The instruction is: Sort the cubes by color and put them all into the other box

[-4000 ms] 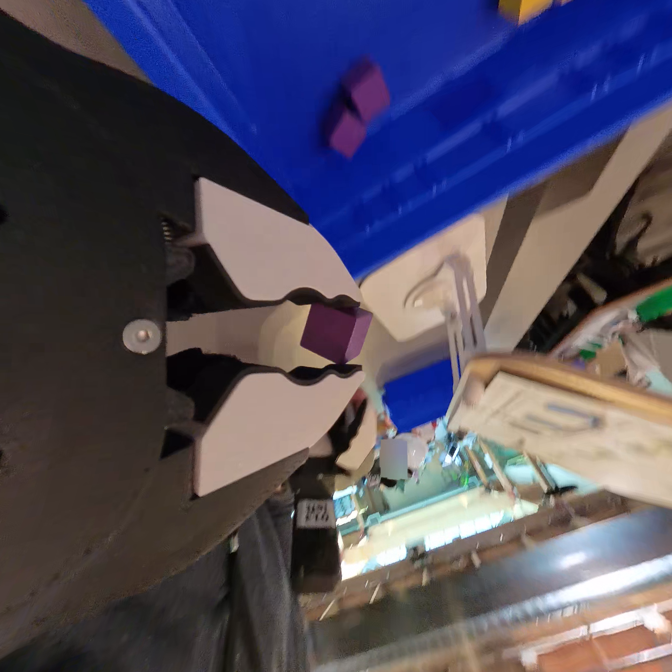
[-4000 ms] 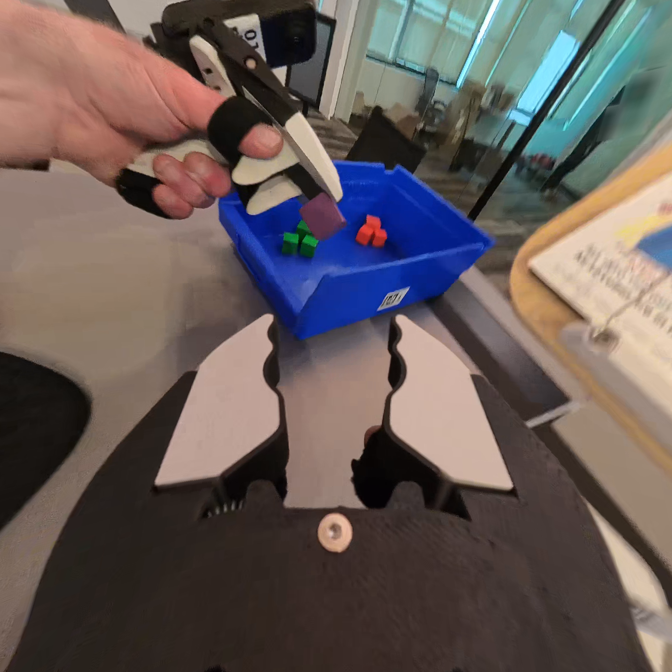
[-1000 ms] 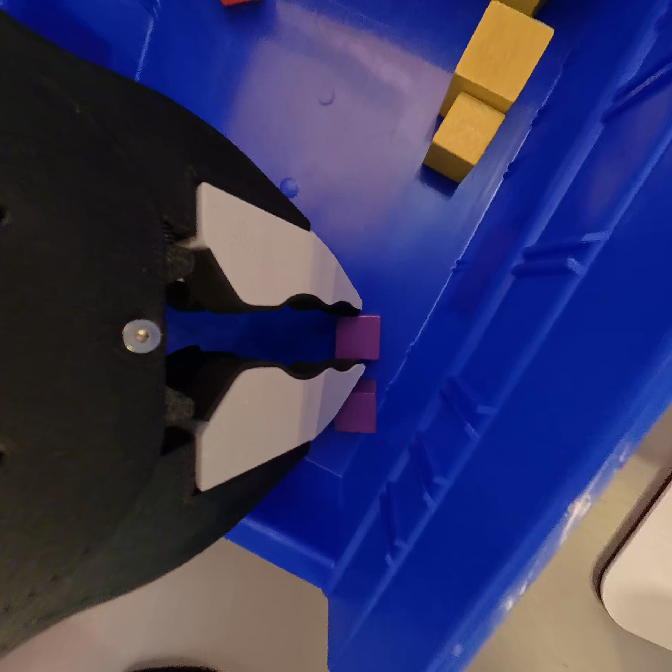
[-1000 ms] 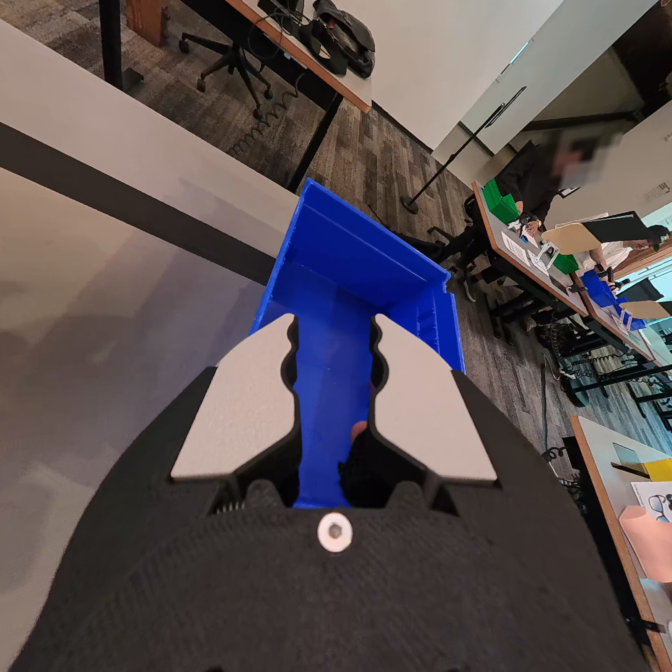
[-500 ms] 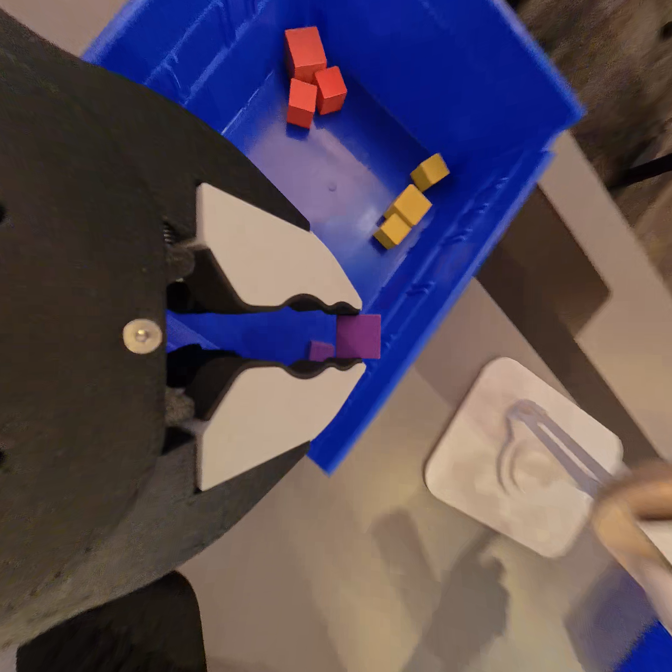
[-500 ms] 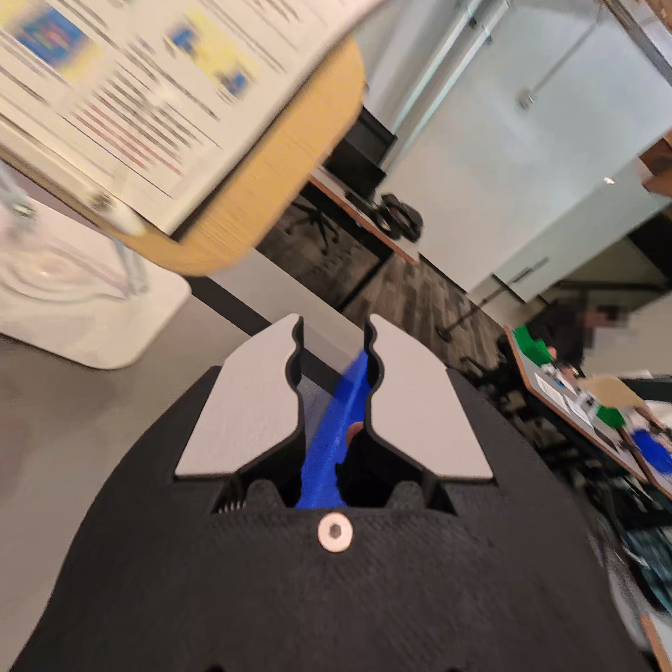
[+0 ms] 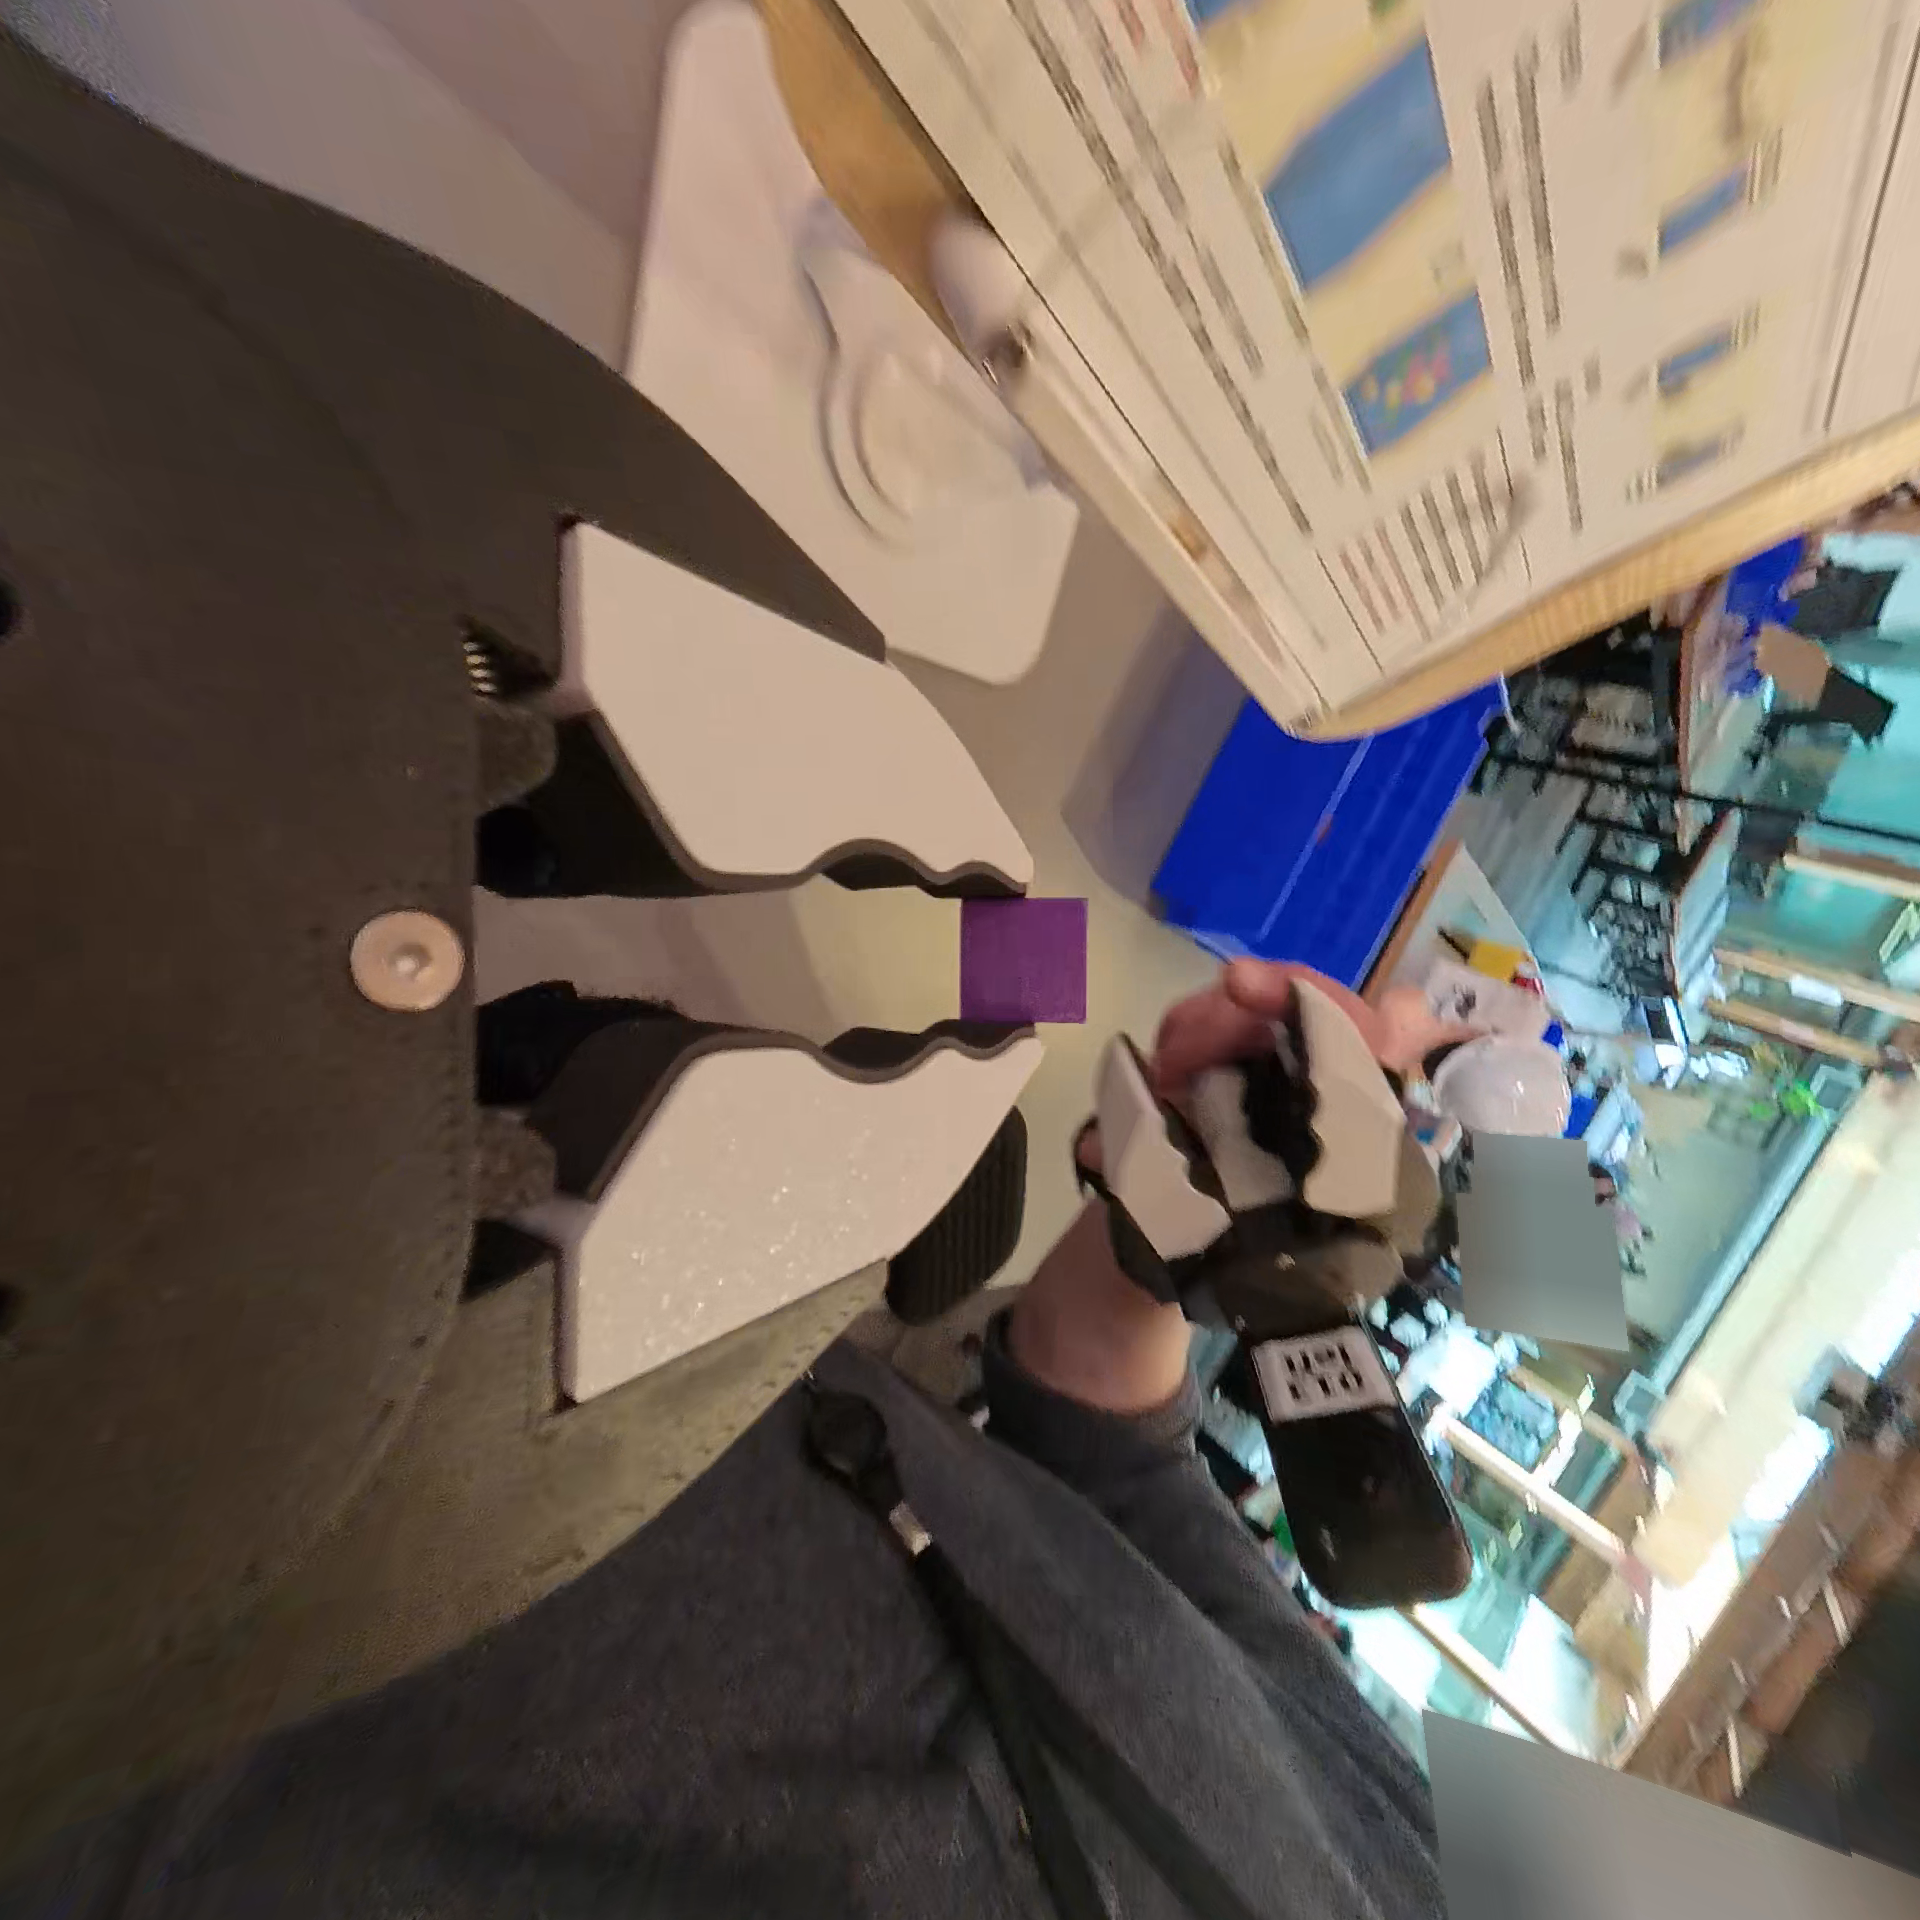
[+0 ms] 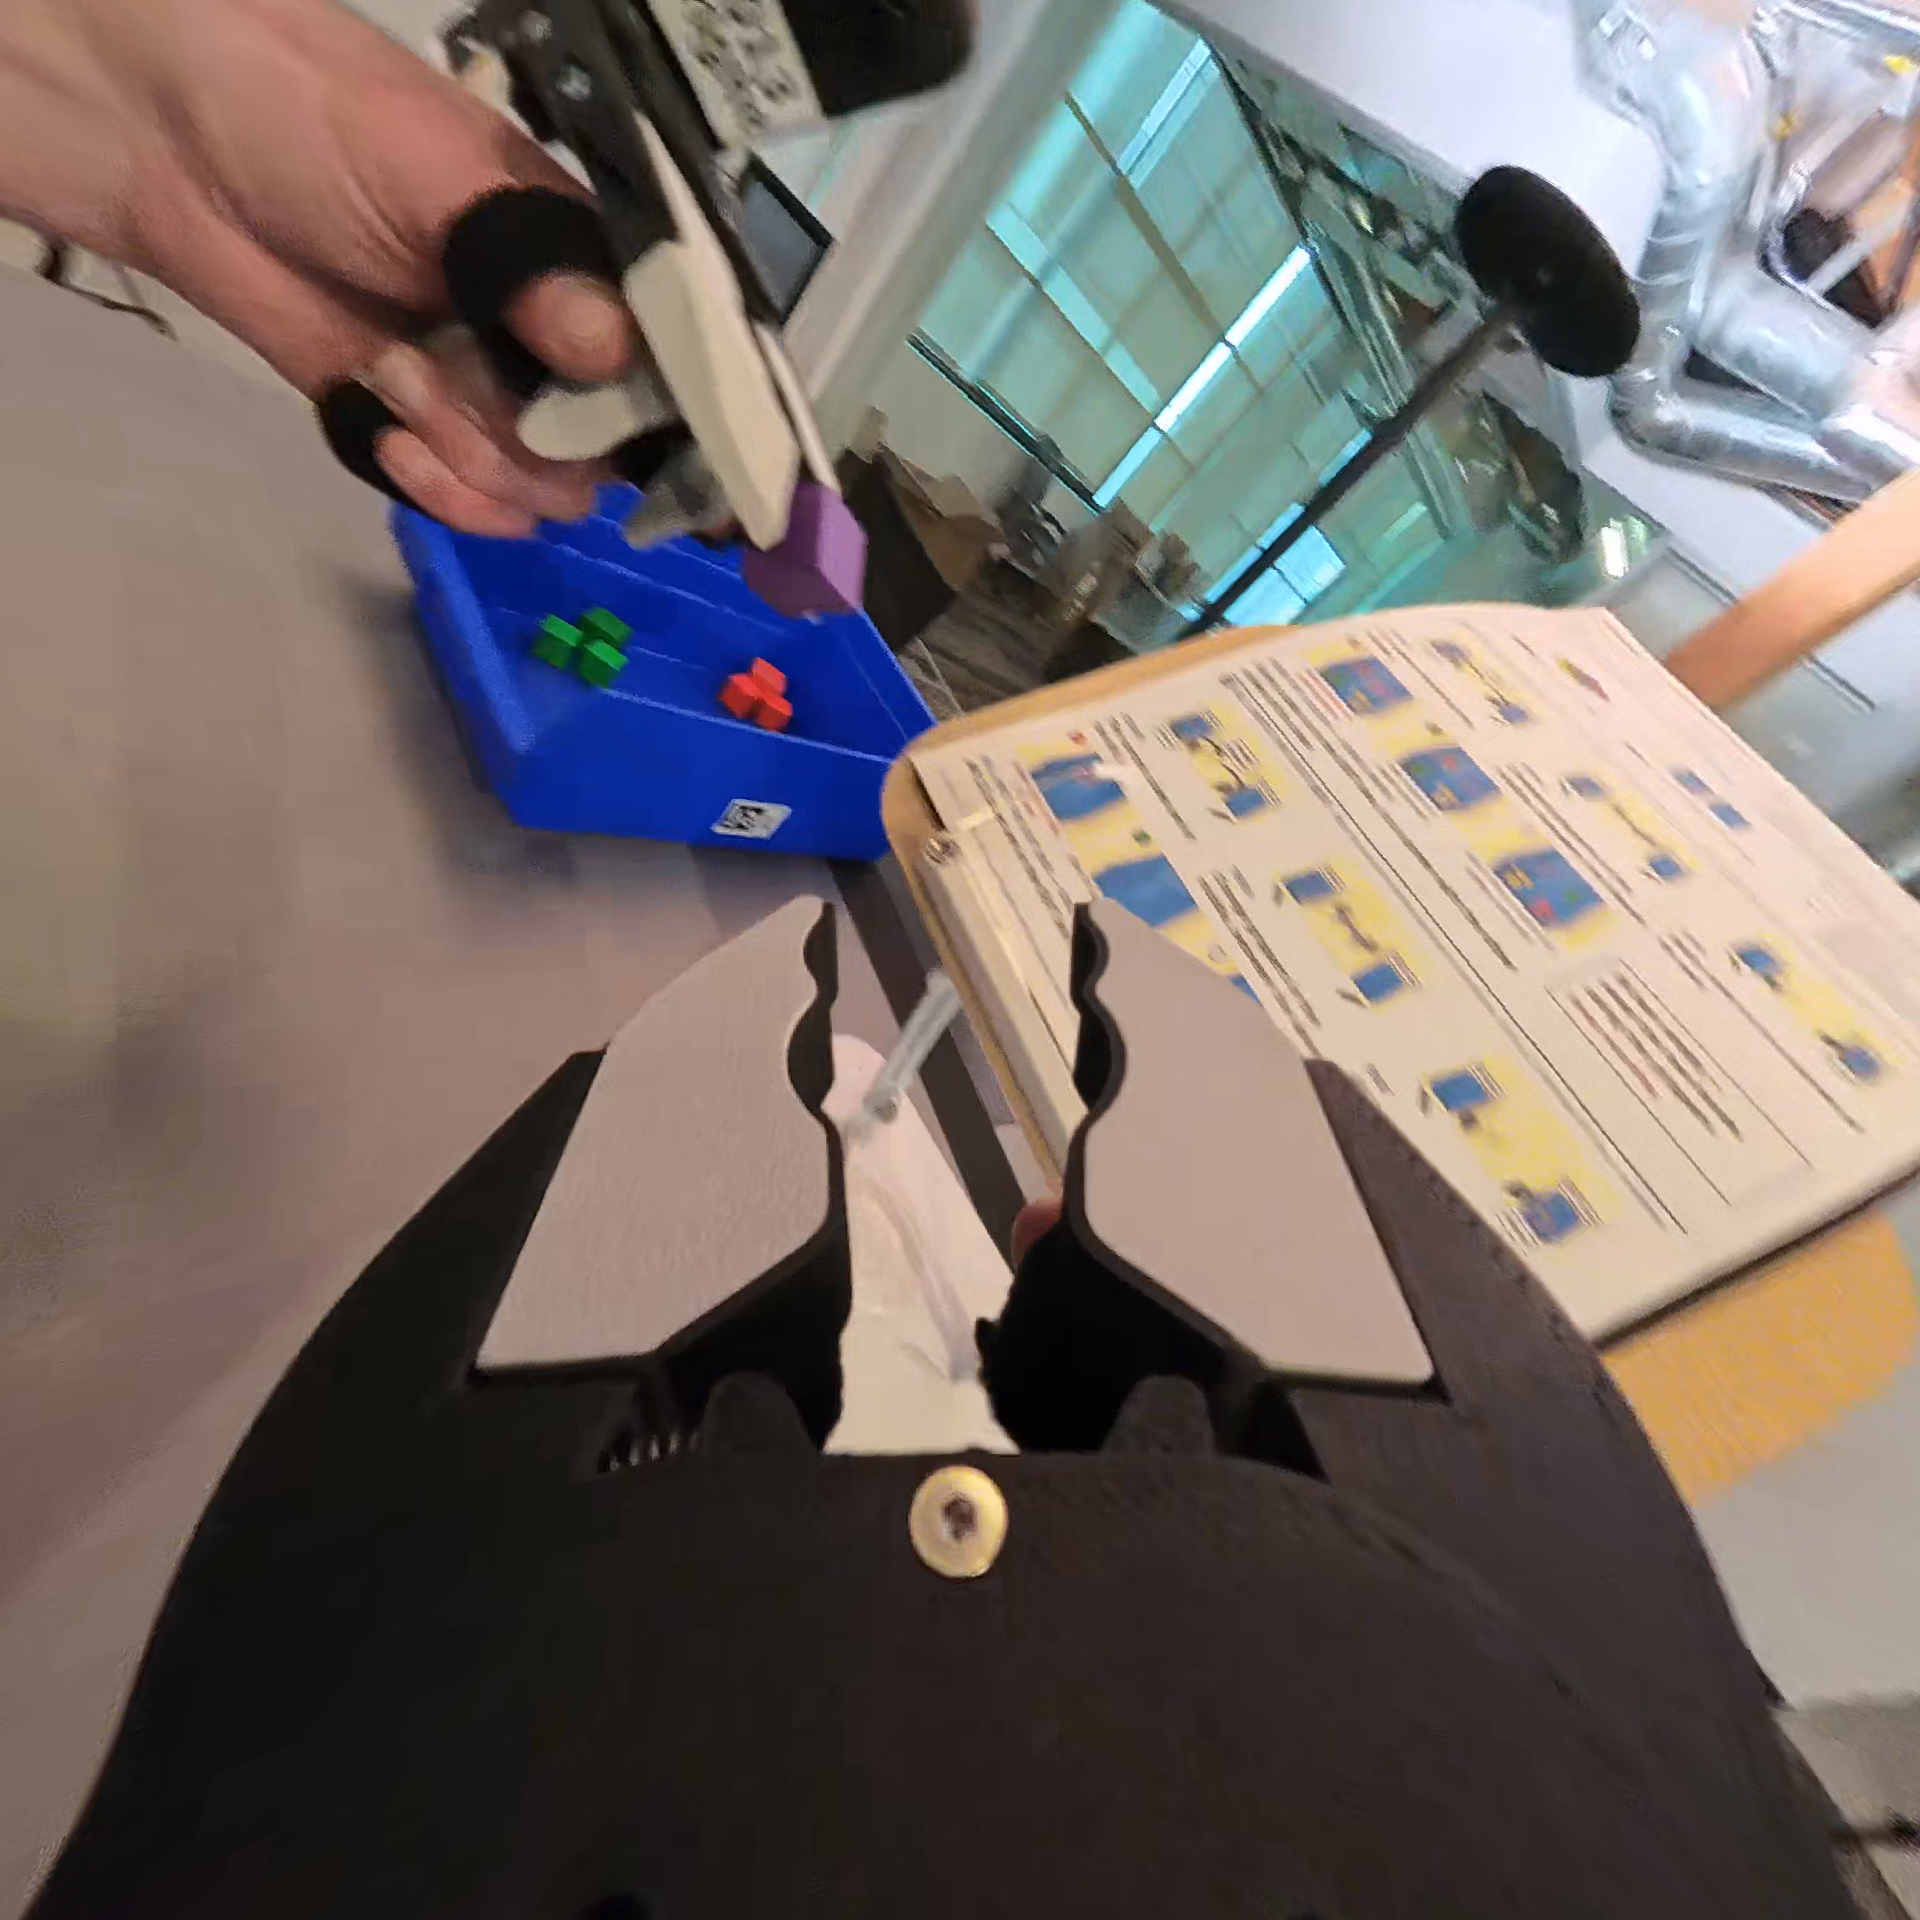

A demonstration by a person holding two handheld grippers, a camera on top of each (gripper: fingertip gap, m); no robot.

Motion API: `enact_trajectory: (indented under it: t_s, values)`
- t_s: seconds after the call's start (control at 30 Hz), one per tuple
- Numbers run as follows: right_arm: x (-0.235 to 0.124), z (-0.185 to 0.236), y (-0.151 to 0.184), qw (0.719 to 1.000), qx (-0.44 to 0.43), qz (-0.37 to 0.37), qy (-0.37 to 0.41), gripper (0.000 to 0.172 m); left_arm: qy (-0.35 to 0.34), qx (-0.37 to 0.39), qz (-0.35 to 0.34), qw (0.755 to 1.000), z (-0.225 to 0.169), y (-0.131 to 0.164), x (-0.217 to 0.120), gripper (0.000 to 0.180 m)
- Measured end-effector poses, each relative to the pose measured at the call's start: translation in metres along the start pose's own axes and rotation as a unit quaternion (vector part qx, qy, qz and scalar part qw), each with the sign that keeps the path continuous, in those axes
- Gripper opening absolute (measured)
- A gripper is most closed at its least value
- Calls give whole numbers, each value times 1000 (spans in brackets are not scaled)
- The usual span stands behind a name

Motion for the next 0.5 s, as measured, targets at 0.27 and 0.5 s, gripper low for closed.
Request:
enact_trajectory:
  t_s: [0.27,0.5]
  values:
    - [9,2,-9,954,277,-35,-113,28,88,39,-49,994,-15,-9,52,22]
    - [4,-3,-5,890,418,-62,-169,27,119,47,-53,990,-17,-11,71,22]
Point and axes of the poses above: each gripper's, where its closed fingertips meet, x out along the fingers, y out of its underside, z = x × y across the jaws, the point moved 7 cm from there along -x, back along the fingers, and after that the axes turned 10 degrees about y, right-handed, at the moved point
